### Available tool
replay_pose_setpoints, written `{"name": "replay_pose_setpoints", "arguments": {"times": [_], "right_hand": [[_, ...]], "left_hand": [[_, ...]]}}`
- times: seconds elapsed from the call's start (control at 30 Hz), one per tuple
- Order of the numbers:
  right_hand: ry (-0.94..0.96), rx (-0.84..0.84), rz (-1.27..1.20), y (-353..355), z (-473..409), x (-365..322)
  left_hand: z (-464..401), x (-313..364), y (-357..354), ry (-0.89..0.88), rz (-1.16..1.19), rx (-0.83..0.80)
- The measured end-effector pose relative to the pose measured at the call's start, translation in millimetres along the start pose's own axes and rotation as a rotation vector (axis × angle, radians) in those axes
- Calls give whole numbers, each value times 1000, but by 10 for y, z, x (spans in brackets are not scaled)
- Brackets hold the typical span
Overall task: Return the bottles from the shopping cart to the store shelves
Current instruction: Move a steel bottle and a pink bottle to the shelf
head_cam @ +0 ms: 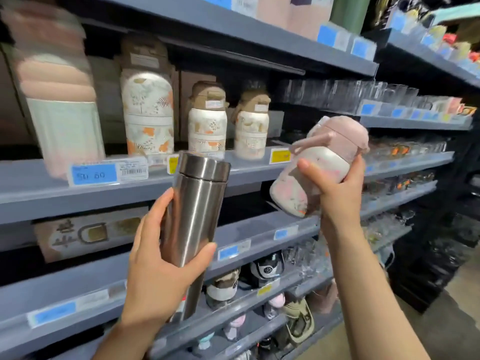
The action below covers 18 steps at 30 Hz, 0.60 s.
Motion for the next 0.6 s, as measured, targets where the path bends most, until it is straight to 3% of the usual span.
{"name": "replay_pose_setpoints", "arguments": {"times": [0.2,0.37,0.47,0.6], "right_hand": [[-147,-24,-237,-177,-1254,359],[-300,58,-340,-363,-1904,729],[-230,47,-236,-458,-2125,826],[36,-148,106,-587,-2276,791]], "left_hand": [[-327,87,-572,34,-63,151],[-364,118,-825,45,-130,253],[-365,108,-874,47,-163,305],[-352,85,-921,65,-183,362]]}}
Point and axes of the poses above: each hand's wrist, its own z-axis away from the middle knuckle, its own y-axis out of the back of the hand, x = y × z, the point moved 8 cm from there along -z, towards the middle knuckle, and after that the axes turned 4 degrees about -z, right-handed, at the moved point
